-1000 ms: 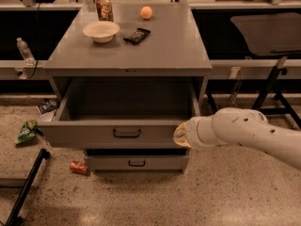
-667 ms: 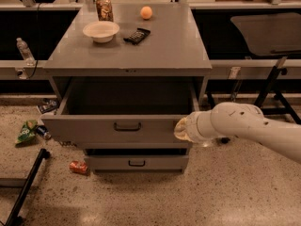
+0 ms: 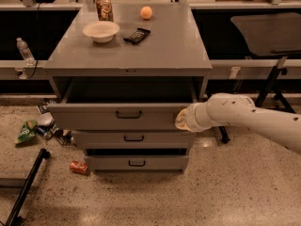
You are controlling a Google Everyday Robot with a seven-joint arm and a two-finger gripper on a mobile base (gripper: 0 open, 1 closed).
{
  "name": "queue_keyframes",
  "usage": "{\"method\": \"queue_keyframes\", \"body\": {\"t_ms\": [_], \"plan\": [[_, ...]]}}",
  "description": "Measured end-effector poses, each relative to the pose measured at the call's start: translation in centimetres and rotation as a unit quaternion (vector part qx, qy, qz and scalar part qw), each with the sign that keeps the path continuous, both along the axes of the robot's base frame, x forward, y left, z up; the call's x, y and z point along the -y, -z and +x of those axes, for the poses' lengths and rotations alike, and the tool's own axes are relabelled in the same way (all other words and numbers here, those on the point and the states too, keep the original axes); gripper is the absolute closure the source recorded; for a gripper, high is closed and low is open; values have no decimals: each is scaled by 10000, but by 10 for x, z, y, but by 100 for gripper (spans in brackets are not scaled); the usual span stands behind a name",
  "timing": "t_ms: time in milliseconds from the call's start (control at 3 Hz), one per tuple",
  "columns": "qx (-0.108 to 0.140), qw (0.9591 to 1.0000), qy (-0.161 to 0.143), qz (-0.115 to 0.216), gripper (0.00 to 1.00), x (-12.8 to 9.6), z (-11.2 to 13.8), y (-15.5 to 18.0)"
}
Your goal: Close top drawer
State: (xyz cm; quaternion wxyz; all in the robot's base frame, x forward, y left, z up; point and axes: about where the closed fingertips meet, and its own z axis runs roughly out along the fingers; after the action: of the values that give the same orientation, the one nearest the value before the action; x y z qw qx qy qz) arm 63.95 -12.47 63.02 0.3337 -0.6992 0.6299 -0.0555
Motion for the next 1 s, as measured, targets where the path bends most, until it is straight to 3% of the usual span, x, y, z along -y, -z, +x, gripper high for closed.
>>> {"method": "queue_keyframes", "body": {"t_ms": [667,1000], "plan": [[191,9997,102,-61,100,1,39,4],[342,9992,190,34,100,2,41,-2]]}}
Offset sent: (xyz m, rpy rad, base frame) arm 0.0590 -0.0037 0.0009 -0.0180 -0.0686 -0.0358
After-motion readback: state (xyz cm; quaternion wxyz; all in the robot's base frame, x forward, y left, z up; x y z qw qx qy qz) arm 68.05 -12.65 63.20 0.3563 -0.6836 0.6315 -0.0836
